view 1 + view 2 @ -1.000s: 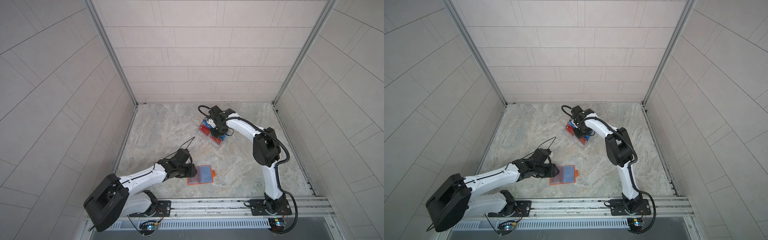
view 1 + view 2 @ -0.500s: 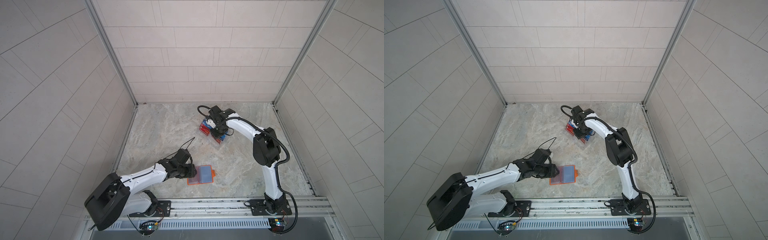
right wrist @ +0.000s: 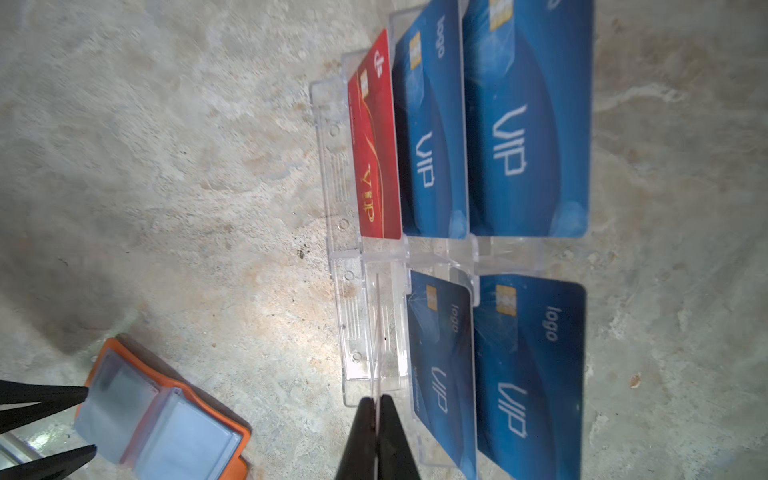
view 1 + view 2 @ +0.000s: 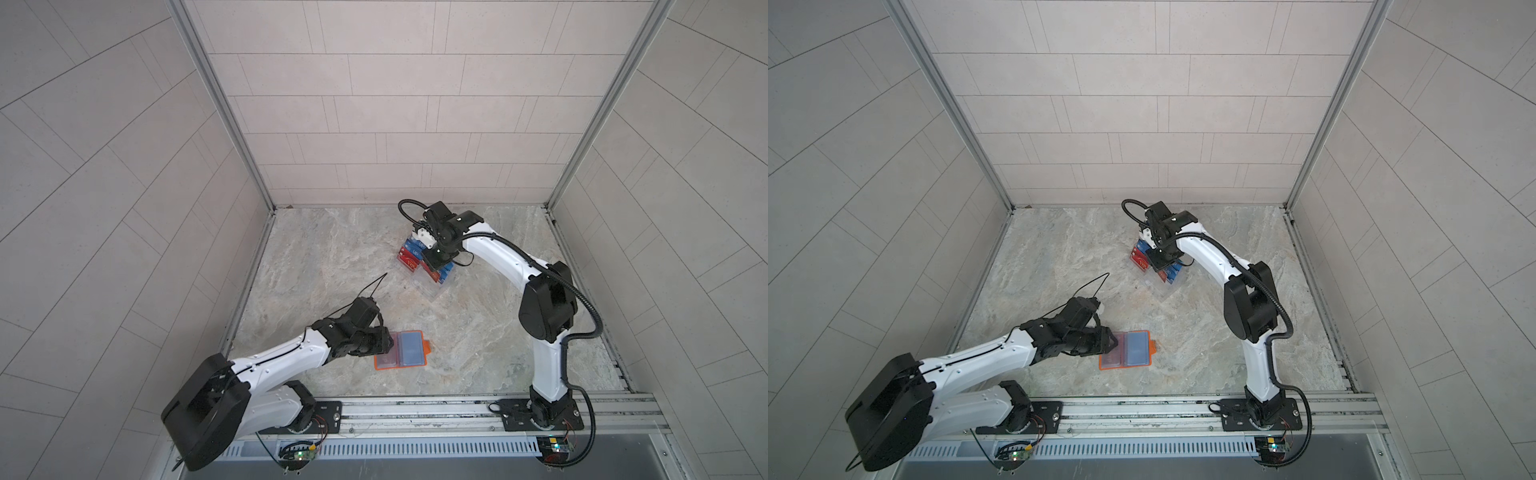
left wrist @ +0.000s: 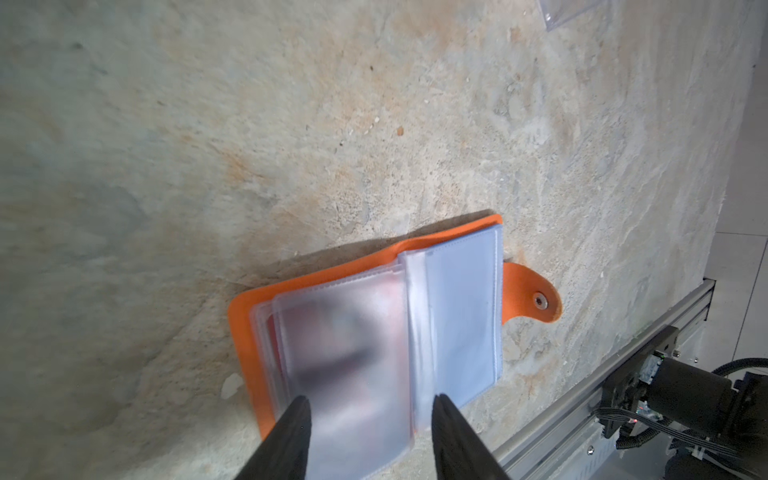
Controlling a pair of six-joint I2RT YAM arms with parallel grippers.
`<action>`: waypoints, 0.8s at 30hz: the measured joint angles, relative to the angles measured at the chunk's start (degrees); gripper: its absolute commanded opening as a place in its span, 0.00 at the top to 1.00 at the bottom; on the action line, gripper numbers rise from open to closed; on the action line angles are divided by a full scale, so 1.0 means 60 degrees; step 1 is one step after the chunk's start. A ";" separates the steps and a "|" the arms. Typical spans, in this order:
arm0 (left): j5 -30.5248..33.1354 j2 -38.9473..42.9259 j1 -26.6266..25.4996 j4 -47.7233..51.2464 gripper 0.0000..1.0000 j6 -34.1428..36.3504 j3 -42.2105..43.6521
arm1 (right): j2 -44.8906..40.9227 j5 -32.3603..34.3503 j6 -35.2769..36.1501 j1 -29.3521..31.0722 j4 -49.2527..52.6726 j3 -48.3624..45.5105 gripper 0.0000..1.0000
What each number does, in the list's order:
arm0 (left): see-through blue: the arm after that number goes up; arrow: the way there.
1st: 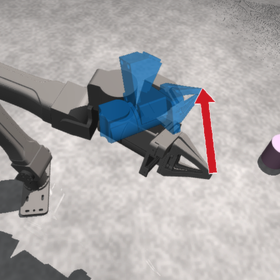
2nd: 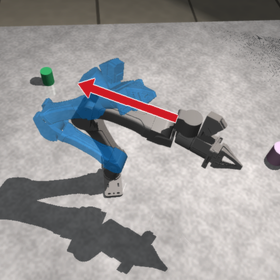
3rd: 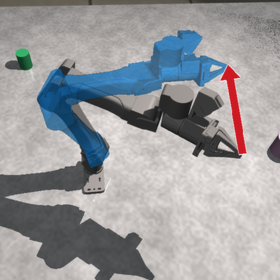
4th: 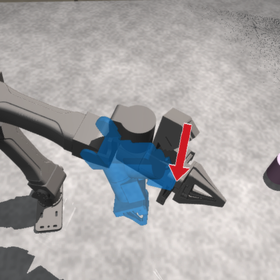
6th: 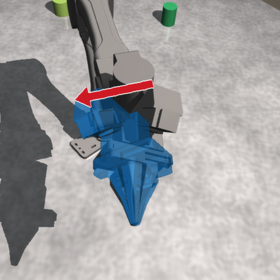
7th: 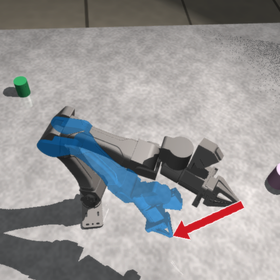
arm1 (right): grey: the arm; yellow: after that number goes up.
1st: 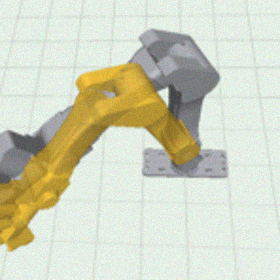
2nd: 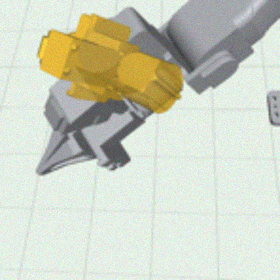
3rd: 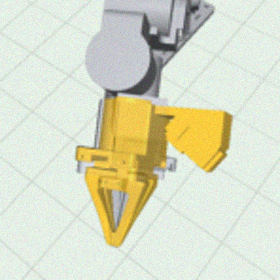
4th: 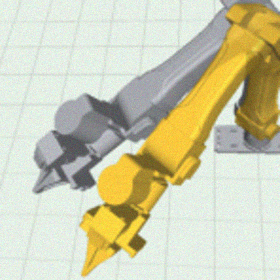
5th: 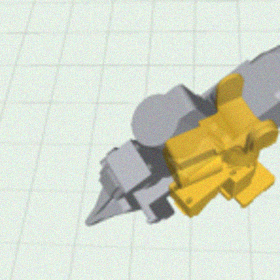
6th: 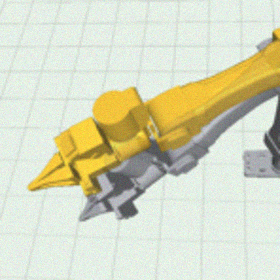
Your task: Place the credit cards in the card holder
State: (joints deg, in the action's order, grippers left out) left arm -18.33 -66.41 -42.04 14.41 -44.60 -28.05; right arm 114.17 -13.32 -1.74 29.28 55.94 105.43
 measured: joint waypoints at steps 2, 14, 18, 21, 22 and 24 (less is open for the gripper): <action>0.0040 0.0175 0.0000 0.0007 0.49 -0.0033 0.0000 | -0.0342 -0.0124 -0.0106 0.0000 -0.0066 -0.0135 1.00; 0.0357 0.1249 0.0000 -0.0594 0.52 -0.0495 0.0120 | -0.3577 -0.3424 -0.2827 0.0197 -0.2769 -0.5446 1.00; 0.0280 0.0780 0.0000 -0.1020 0.53 -0.0576 0.0168 | -0.4156 -0.4324 -0.4411 0.0987 -0.4506 -0.7515 1.00; 0.0284 0.0313 0.0000 -0.1253 0.57 -0.0623 0.0178 | -0.4127 -0.4772 -0.5523 0.1632 -0.5912 -0.8663 1.00; 0.0288 0.0197 0.0000 -0.1297 0.58 -0.0652 0.0189 | -0.4098 -0.4900 -0.5869 0.1789 -0.6346 -0.9001 1.00; 0.0291 0.0022 0.0000 -0.1421 0.59 -0.0685 0.0248 | -0.4036 -0.5049 -0.6411 0.1912 -0.7049 -0.9449 1.00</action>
State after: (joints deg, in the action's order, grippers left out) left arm -16.58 -66.28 -42.04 5.89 -48.71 -26.57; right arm 89.95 -43.62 -40.21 40.75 13.65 48.73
